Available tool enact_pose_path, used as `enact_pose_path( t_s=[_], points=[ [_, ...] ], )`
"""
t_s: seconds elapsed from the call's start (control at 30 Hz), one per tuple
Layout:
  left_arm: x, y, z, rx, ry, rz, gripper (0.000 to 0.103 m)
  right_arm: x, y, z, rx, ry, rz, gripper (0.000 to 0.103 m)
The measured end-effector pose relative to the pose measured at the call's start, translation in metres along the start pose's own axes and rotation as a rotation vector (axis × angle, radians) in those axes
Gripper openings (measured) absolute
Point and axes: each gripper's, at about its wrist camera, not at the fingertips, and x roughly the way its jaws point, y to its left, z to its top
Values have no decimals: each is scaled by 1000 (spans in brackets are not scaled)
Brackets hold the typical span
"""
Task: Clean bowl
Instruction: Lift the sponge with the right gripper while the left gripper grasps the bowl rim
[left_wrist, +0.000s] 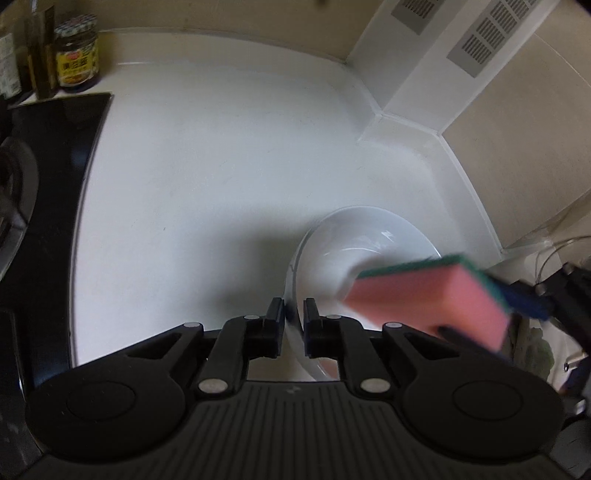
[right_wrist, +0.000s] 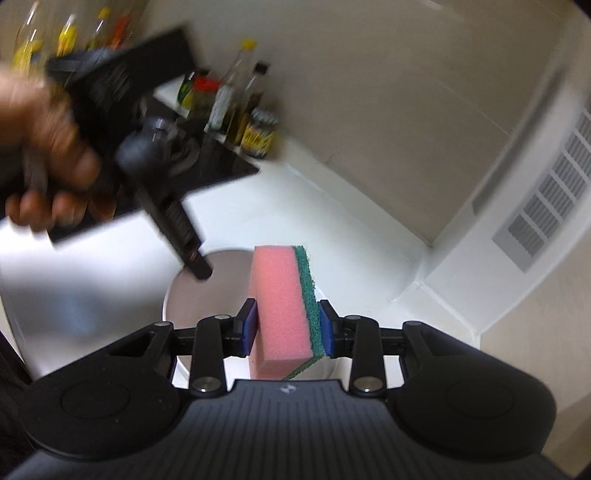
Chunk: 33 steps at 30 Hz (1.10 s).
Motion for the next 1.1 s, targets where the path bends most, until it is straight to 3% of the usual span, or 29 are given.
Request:
enact_pose_path(
  t_s=[0.4,0.67,0.87,1.1],
  points=[
    [13,-2,27,108,15,-3,5,-6,23,7,-45,24,222,27],
    [-1,5,1,7,-18,4,8,-9,39,4,-270,47,215,27],
    [-4,-2,-6,43,-18,48,9,0,43,12,-324,43,226,27],
    [-1,-2,1,38,-17,28,5,-3,43,9,-425,55,234,26]
  ],
)
